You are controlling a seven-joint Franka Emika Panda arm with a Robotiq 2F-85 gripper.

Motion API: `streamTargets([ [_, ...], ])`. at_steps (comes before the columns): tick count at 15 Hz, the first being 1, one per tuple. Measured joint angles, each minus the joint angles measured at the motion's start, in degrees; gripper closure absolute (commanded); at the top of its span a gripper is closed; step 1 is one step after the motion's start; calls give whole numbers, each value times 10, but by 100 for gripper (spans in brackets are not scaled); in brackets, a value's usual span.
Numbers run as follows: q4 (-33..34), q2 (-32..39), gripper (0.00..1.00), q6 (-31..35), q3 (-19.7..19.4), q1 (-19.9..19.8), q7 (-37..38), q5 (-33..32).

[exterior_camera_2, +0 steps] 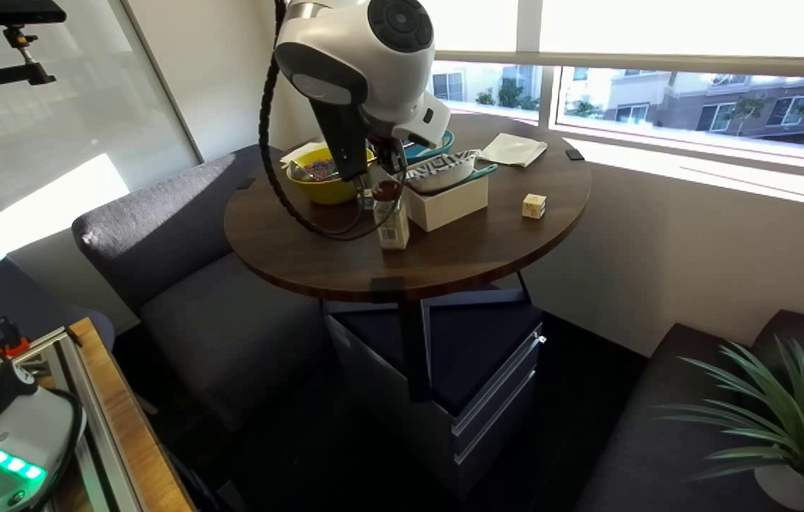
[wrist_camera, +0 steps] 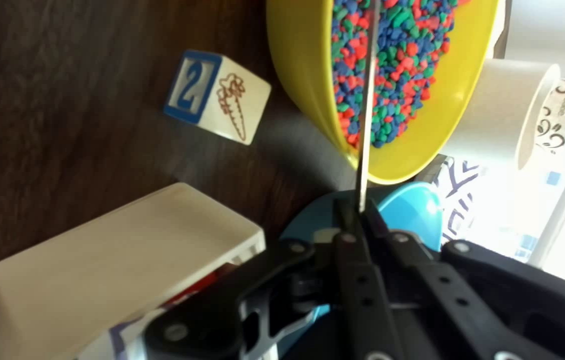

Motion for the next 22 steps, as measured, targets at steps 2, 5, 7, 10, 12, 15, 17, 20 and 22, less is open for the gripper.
streamTargets([
  [2, 1, 0, 95, 0, 0, 0, 0, 1],
  [5, 1, 0, 95, 0, 0, 0, 0, 3],
  [7, 1, -1, 95, 0, 0, 0, 0, 5],
  [10, 1, -2, 94, -2, 0, 0, 3, 11],
  [12, 2, -3, 94, -3, 0, 0, 4, 18],
  [15, 3, -7, 95, -8, 0, -1, 9, 29],
  [17, 5, -7, 95, -21, -1, -3, 14, 34],
  [20, 6, -8, 95, -40, -3, -6, 19, 43],
  [22, 6, -8, 95, -49, -5, -9, 19, 46],
])
